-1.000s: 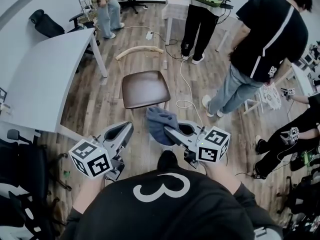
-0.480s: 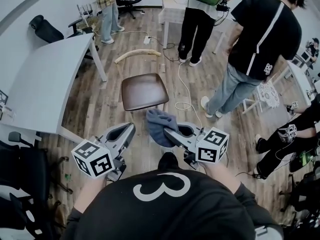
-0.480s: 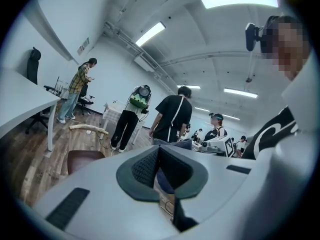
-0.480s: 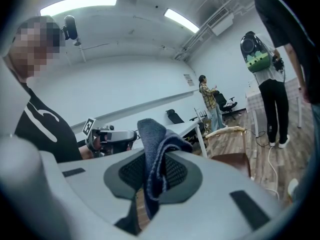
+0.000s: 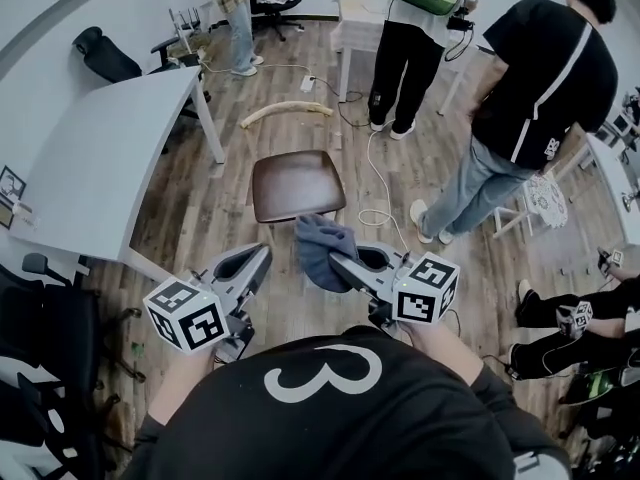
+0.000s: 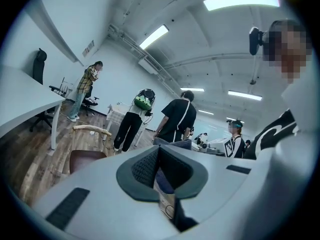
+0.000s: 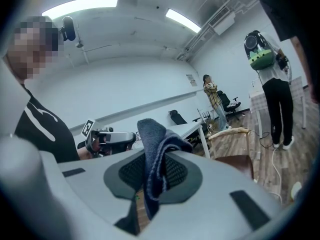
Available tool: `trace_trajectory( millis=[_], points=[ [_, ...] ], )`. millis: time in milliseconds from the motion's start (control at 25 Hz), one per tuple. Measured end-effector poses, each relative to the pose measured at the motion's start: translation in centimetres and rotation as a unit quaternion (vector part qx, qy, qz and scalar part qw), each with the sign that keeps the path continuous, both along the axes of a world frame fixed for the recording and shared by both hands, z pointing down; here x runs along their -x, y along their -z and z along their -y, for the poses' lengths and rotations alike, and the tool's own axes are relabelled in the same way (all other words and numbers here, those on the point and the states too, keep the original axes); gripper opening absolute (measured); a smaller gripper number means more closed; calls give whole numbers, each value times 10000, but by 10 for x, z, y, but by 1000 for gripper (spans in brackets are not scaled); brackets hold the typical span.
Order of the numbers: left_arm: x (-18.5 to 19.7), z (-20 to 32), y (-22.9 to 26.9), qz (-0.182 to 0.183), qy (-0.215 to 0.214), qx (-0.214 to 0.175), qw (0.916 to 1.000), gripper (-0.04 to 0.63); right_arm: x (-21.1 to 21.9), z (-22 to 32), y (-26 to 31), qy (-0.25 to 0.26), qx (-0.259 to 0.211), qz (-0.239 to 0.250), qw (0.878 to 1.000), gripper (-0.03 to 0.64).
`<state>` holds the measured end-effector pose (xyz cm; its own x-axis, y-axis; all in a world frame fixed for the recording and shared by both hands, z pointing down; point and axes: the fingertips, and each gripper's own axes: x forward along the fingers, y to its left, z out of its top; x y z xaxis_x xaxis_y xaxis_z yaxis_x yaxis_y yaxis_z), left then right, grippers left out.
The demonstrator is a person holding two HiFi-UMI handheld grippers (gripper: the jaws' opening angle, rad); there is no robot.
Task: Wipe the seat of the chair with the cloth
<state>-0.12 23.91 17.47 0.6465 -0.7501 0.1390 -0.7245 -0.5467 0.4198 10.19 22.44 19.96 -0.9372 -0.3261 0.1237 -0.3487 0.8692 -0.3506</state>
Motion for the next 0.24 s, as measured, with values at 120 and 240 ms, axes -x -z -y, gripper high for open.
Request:
trace_trajectory(
  millis=[120,240],
  points=[
    [-5,9,5,-50,104,-19,9999,12,-5,12,5,73,22,-18,10000,54],
    [-9,20,11,-131,217,-17,9997,12,-10,24,12,170,45,-35,9998,54]
  ],
)
